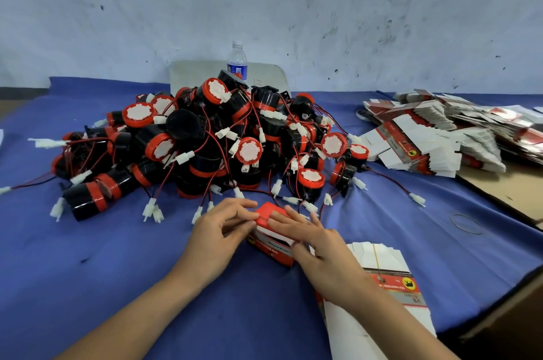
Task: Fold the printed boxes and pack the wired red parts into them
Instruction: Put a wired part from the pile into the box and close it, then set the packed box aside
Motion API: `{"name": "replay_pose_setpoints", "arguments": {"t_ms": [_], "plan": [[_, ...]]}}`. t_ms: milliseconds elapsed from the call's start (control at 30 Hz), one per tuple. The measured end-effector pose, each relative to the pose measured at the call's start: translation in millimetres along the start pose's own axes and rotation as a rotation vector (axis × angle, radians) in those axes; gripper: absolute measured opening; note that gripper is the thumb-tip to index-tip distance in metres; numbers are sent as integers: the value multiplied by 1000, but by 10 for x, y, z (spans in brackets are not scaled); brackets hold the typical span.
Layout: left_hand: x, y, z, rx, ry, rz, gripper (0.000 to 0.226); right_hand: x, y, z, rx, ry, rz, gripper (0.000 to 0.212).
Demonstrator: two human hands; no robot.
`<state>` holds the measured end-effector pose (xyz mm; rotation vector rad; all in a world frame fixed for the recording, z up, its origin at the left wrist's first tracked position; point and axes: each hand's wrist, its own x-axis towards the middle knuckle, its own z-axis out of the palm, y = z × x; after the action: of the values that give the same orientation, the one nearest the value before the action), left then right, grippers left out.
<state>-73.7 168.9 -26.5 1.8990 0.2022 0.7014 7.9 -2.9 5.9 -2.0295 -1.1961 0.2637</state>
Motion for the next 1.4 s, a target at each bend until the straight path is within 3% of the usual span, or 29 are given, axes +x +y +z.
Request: {"name": "replay_pose_setpoints", "arguments": {"t_ms": [267,400,733,867,967,1067,1167,1267,1333,1400], "plan": [[43,-60,-21,37,-34,52,26,38,78,-190,-29,-163,-8,61],[45,-101,-65,68,-74,128,11,60,72,-186,-88,-184,-25,62],[76,-124,-144,384,-121,348,7,4,144,-122,-348,-299,-46,55],[32,-161,-113,399,-345,299,58,-36,140,-43,-424,-124,-94,52],[25,-169,-65,409,-353,310,80,-22,48,31,-252,118,-139,45],[29,-145,-61,360,-215,356,74,17,-62,-33,21,237,-139,39],[19,-94,-73,318,-128,342,55,9,-118,-97,-85,100,-124,58],[4,-81,-45,267,-107,346,49,51,-156,-117,-366,152,-174,56],[14,-80,-15,152,-45,290,54,84,-193,-136,-346,220,-162,53],[24,-122,-27,46,56,237,64,114,-249,-178,-140,327,-85,49]]}}
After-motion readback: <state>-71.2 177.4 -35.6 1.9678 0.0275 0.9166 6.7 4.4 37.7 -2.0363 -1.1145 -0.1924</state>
